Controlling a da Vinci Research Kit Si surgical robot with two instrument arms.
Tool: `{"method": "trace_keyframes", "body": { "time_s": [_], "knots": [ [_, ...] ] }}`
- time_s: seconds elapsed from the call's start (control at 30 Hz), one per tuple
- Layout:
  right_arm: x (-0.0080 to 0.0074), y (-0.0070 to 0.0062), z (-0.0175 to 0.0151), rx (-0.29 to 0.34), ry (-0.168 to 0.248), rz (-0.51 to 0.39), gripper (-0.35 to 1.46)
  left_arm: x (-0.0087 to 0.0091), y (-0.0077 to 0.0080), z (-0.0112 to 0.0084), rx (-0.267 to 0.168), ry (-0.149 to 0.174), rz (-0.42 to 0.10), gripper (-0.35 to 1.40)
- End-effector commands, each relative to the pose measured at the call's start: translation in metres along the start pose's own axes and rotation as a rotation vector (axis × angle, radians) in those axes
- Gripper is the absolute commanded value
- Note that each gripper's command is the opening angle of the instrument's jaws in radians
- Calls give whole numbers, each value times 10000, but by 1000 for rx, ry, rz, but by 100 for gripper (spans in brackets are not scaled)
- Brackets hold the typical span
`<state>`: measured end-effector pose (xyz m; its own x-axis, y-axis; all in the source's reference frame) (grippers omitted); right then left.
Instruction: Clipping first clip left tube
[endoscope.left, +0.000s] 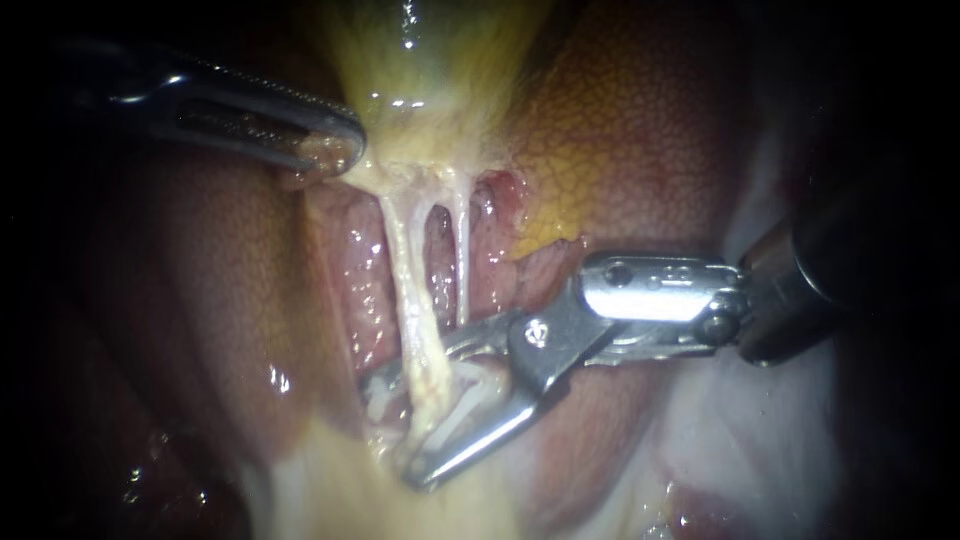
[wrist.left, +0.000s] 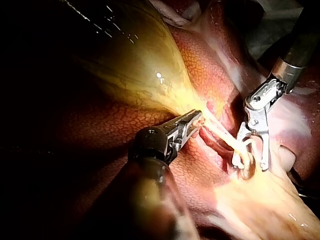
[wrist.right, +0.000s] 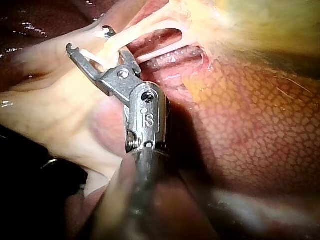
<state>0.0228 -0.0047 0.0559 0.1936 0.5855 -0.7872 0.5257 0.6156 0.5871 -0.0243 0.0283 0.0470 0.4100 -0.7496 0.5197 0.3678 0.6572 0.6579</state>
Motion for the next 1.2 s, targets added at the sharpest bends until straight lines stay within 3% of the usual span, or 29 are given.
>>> {"method": "trace_keyframes", "body": {
  "time_s": [0.03, 0.87, 1.2],
  "knots": [
    [0, 0, 1, 1, -1, 0, 35, 0, 0, 0, 1, 0, 0, -35],
    [-22, 3, 19, -19, -36, 13, 23, 0, 0, -1, 1, 0, 0, -35],
    [-22, 3, 19, -52, -26, 89, -12, 0, 0, -1, 1, 0, 0, -35]
  ]
}}
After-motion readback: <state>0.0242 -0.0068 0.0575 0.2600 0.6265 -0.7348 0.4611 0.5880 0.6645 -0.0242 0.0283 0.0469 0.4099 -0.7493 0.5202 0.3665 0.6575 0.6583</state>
